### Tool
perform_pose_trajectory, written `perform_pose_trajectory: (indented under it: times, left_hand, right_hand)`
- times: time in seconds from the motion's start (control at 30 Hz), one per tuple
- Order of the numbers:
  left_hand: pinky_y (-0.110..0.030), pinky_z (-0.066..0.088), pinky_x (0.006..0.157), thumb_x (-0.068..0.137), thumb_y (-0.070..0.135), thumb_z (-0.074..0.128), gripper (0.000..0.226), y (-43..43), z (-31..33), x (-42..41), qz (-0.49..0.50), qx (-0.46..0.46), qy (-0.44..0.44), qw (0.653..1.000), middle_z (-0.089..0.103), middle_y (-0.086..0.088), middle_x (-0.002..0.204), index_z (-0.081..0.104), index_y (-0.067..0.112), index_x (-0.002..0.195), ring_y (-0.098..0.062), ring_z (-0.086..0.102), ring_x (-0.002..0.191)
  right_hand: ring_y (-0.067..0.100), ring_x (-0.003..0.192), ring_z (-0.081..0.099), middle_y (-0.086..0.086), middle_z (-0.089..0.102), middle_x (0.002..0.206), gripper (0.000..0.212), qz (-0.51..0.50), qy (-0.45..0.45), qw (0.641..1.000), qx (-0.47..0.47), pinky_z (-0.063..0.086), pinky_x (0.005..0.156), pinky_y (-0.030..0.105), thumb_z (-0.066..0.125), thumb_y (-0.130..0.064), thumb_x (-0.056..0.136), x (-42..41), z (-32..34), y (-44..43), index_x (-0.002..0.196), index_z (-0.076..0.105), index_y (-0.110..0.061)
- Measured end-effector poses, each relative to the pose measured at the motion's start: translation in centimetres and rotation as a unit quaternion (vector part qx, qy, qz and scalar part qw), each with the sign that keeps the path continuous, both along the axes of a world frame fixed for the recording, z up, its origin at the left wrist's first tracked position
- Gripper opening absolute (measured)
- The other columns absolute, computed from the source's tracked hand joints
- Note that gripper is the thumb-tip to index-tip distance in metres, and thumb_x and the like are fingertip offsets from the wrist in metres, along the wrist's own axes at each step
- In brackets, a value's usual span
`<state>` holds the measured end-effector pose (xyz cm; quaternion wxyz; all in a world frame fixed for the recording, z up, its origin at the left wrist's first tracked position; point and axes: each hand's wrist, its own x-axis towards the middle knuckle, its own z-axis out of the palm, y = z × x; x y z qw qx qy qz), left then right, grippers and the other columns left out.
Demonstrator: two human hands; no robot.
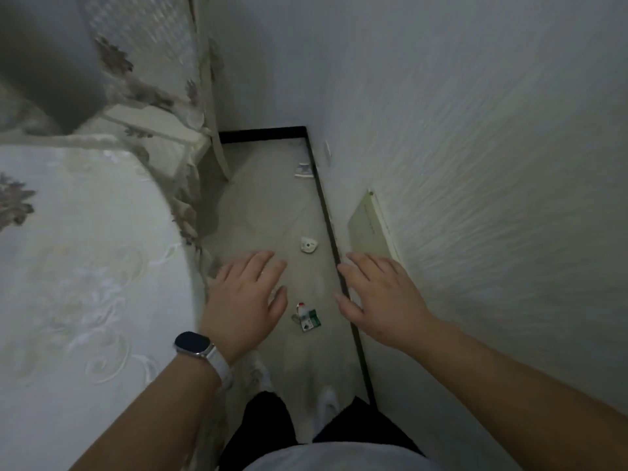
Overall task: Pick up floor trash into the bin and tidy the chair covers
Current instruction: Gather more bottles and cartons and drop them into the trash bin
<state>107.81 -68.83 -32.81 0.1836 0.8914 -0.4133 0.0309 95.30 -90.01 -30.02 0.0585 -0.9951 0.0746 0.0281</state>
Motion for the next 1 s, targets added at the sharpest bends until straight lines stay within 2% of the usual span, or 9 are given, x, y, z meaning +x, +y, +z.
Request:
perform_pose_trajectory:
  times: [0.1,0.2,0.37,0.5,0.63,0.8,1.0]
  left_hand:
    - [-0.04,0.046,0.086,0.083,0.032,0.058,0.037,-2.1,-2.6,3.0,-0.008,0.002,0.021,1.0,0.065,-0.009,0.12,0.067,0.014,0.115,-0.032,0.062,0.103]
    - [-0.038,0.043,0.087,0.084,0.034,0.056,0.038,-3.7,-5.9,4.8,0.012,0.003,0.053,0.999,0.066,-0.008,0.119,0.068,0.015,0.115,-0.03,0.062,0.102]
    - [-0.043,0.048,0.087,0.084,0.037,0.049,0.044,-6.4,-13.5,6.7,0.103,0.028,0.147,0.983,0.066,-0.008,0.119,0.068,0.015,0.117,-0.032,0.063,0.106]
    - [-0.045,0.049,0.087,0.082,0.034,0.055,0.042,-8.0,-21.1,7.7,0.187,0.015,0.194,0.963,0.066,-0.011,0.12,0.068,0.013,0.116,-0.034,0.062,0.108]
    - [-0.043,0.048,0.089,0.081,0.028,0.059,0.042,-9.3,-30.3,8.1,0.21,-0.001,0.2,0.957,0.065,-0.011,0.12,0.068,0.01,0.118,-0.035,0.061,0.107]
    - [-0.042,0.045,0.094,0.085,0.029,0.057,0.047,-10.1,-43.0,8.1,0.239,-0.016,0.269,0.933,0.06,-0.015,0.124,0.06,0.007,0.127,-0.034,0.056,0.112]
    - [-0.036,0.037,0.102,0.089,0.039,0.054,0.059,-10.4,-58.1,7.3,0.294,0.021,0.345,0.891,0.053,-0.011,0.137,0.048,0.012,0.141,-0.029,0.049,0.124]
  right_hand:
    - [0.03,0.112,0.056,0.01,0.059,0.129,0.051,-0.018,0.022,1.0,0.008,0.045,0.093,0.043,0.048,-0.048,0.087,2.6,-1.7,-0.7,0.122,0.063,-0.013]
    - [0.029,0.115,0.056,0.009,0.059,0.13,0.053,-0.05,0.031,0.998,0.013,0.044,0.095,0.043,0.045,-0.049,0.088,4.9,-4.1,-1.8,0.124,0.062,-0.014]
    - [0.031,0.112,0.059,0.011,0.062,0.125,0.053,-0.087,0.044,0.993,0.073,0.048,0.092,0.044,0.046,-0.047,0.085,8.3,-11.6,-3.9,0.12,0.064,-0.011]
    - [0.03,0.112,0.059,0.009,0.062,0.126,0.055,-0.062,0.08,0.989,0.104,0.049,0.091,0.043,0.045,-0.05,0.086,10.0,-20.7,-5.2,0.121,0.064,-0.013]
    - [0.031,0.112,0.058,0.009,0.061,0.127,0.051,-0.075,0.089,0.983,0.142,0.047,0.089,0.043,0.049,-0.046,0.086,10.9,-31.0,-6.1,0.122,0.063,-0.012]
    - [0.035,0.1,0.058,0.015,0.062,0.116,0.043,-0.103,0.101,0.971,0.192,0.046,0.085,0.039,0.062,-0.034,0.086,10.5,-44.6,-6.9,0.118,0.063,-0.004]
    - [0.026,0.124,0.046,0.008,0.047,0.141,0.055,-0.146,0.164,0.948,0.229,0.037,0.098,0.035,0.059,-0.038,0.094,8.6,-59.2,-7.1,0.141,0.046,-0.014]
